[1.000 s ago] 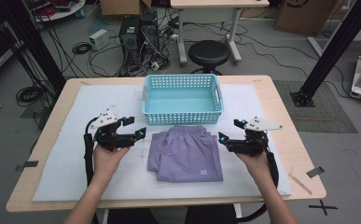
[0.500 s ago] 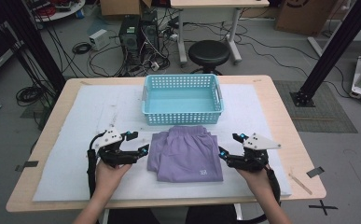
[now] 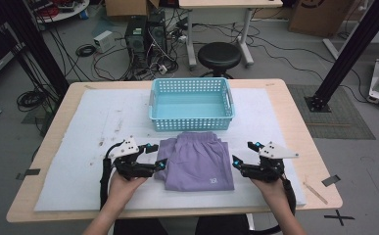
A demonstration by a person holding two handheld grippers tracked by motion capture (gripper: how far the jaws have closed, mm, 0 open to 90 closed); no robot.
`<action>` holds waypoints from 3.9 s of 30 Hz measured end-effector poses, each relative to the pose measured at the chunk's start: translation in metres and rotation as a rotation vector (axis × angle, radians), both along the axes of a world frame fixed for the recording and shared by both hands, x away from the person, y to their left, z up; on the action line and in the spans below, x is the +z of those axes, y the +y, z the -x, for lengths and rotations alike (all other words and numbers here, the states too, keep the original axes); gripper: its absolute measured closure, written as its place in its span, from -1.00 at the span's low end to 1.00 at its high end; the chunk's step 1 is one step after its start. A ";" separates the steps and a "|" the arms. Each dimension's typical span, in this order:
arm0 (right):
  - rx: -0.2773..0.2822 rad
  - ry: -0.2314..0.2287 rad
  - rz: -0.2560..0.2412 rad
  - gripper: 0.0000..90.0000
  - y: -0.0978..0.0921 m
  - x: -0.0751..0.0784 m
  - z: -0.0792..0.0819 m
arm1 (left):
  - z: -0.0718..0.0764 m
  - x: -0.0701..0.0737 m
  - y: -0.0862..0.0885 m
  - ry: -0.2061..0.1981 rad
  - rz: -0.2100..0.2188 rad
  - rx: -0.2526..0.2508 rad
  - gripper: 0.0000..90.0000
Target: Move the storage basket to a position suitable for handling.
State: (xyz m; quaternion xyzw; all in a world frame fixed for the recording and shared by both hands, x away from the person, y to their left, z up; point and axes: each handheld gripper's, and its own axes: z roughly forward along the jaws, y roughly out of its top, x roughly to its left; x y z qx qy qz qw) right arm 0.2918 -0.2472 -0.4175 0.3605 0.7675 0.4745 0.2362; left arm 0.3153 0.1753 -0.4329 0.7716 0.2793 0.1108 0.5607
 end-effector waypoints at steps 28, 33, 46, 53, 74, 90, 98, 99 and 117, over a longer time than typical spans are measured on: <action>-0.025 0.274 0.053 -0.39 0.030 -0.025 -0.017 | -0.014 -0.012 0.001 0.347 -0.079 0.125 -0.30; -0.021 0.361 0.065 -0.39 0.036 -0.029 -0.022 | -0.015 -0.016 -0.002 0.400 -0.070 0.116 -0.32; -0.032 0.393 0.049 -0.21 0.042 -0.030 -0.023 | -0.016 -0.019 -0.020 0.447 -0.013 0.082 -0.37; -0.055 0.375 0.077 0.05 0.050 -0.029 -0.023 | -0.016 -0.020 -0.029 0.449 -0.012 0.084 -0.31; -0.128 0.368 0.068 0.23 0.050 -0.030 -0.024 | -0.016 -0.021 -0.046 0.441 -0.028 0.076 0.09; -0.120 0.371 0.048 0.28 0.052 -0.030 -0.023 | -0.018 -0.021 -0.050 0.436 -0.035 0.089 0.24; -0.148 0.374 0.048 0.14 0.050 -0.030 -0.023 | -0.017 -0.020 -0.051 0.416 -0.044 0.108 0.11; -0.151 0.373 0.051 0.16 0.050 -0.030 -0.023 | -0.017 -0.020 -0.051 0.416 -0.050 0.105 0.15; -0.148 0.400 0.037 0.16 0.035 -0.028 -0.003 | -0.004 -0.017 -0.040 0.433 -0.061 0.121 -0.01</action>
